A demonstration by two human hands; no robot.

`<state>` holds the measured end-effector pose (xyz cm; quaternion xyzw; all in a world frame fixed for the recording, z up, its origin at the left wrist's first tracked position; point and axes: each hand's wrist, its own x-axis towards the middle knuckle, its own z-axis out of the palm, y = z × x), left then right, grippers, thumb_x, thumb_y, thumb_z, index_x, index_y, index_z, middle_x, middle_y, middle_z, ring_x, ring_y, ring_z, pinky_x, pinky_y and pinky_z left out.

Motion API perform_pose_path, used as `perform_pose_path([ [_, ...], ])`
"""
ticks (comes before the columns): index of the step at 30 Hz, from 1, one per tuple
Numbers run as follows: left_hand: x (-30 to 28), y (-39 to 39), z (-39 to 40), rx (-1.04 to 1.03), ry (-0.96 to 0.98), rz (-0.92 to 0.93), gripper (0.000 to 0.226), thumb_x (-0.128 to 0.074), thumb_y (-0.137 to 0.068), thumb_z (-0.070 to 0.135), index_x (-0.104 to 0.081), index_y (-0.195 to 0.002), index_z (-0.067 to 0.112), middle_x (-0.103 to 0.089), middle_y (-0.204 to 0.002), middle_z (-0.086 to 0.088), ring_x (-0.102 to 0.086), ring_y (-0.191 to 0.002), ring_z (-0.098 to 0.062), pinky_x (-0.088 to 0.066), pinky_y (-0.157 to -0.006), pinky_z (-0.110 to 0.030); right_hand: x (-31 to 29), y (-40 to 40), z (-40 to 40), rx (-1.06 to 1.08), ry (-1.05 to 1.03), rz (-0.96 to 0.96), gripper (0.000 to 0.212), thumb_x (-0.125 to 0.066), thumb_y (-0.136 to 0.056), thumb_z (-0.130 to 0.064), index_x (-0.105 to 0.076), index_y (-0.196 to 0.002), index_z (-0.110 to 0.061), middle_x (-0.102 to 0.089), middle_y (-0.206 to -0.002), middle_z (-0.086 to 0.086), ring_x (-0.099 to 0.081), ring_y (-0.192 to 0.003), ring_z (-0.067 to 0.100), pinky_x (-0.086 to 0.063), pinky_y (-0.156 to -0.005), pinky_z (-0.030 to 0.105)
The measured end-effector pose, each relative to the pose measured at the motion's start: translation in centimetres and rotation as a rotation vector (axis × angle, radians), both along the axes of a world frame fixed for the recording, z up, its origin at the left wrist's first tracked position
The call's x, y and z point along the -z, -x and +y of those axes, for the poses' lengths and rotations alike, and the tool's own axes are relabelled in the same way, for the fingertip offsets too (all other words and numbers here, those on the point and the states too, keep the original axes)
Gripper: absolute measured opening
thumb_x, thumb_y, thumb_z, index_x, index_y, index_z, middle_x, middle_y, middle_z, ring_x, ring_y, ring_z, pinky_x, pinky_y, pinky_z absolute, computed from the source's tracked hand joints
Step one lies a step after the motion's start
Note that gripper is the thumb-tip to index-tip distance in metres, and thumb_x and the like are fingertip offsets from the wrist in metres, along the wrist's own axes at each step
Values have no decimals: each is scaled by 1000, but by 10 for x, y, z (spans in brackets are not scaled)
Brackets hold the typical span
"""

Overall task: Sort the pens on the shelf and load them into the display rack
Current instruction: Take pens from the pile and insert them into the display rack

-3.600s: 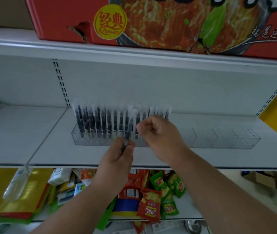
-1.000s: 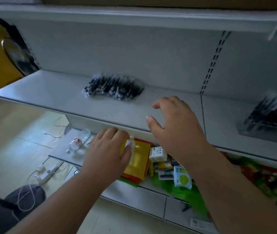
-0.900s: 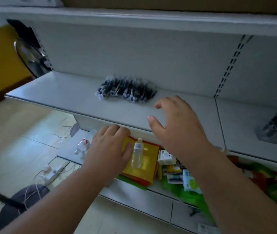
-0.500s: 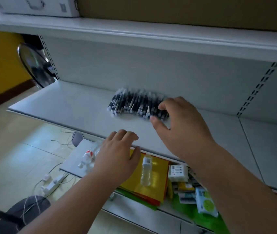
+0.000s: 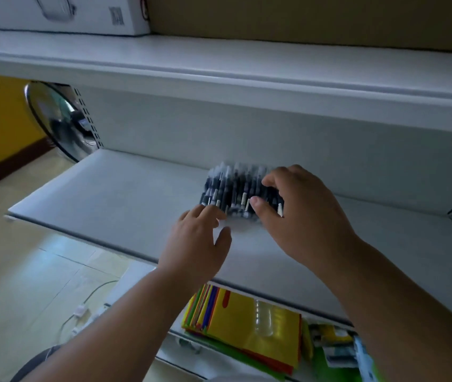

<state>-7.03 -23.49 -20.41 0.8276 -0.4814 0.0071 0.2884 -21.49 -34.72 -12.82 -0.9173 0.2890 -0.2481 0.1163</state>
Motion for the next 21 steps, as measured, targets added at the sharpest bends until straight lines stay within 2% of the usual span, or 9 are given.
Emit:
perform_pose_path([
  [4, 1, -46, -24, 5, -20, 40, 26, -59, -89, 41, -59, -107, 22, -59, -104, 3, -58, -91, -25, -37, -70, -29, 7, -22, 4, 95, -27, -4, 32, -58, -89, -45, -59, -109, -20, -59, -107, -2, -57, -92, 17, -49, -83, 39],
  [7, 2, -70, -42, 24, -125, 64, 48, -57, -87, 55, -56, -120, 20, -57, -115, -2, -58, -104, -27, -47, -81, -35, 12, -34, 7, 183, -28, -2, 30, -61, -89, -42, -60, -108, -19, -59, -107, -1, -58, -98, 20, -49, -84, 38],
  [9, 3, -80, -51, 52, -211, 78, 62, -55, -85, 63, -51, -130, 20, -54, -124, -3, -57, -112, -27, -48, -87, -36, 15, -39, 10, 232, -46, -5, 31, -59, -90, -43, -60, -111, -19, -59, -109, -2, -57, -100, 18, -47, -83, 34],
  [11, 5, -87, -56, 81, -257, 80, 67, -55, -85, 65, -48, -132, 19, -52, -126, -4, -55, -115, -29, -47, -88, -37, 18, -44, 14, 273, -61, -13, 33, -57, -90, -44, -59, -112, -19, -59, -111, -3, -57, -100, 17, -44, -81, 31],
  [16, 6, -97, -59, 118, -267, 60, 49, -54, -90, 51, -49, -124, 16, -57, -122, -9, -57, -111, -32, -46, -84, -37, 23, -52, 22, 345, -75, -34, 34, -57, -89, -43, -60, -112, -18, -60, -112, -2, -58, -100, 17, -44, -81, 30],
  [21, 3, -105, -69, 114, -308, 50, 26, -46, -92, 35, -51, -105, 13, -58, -101, -11, -56, -89, -34, -42, -67, -33, 24, -48, 23, 385, -65, -20, 36, -57, -90, -44, -60, -114, -18, -60, -110, -2, -57, -96, 16, -49, -79, 35],
])
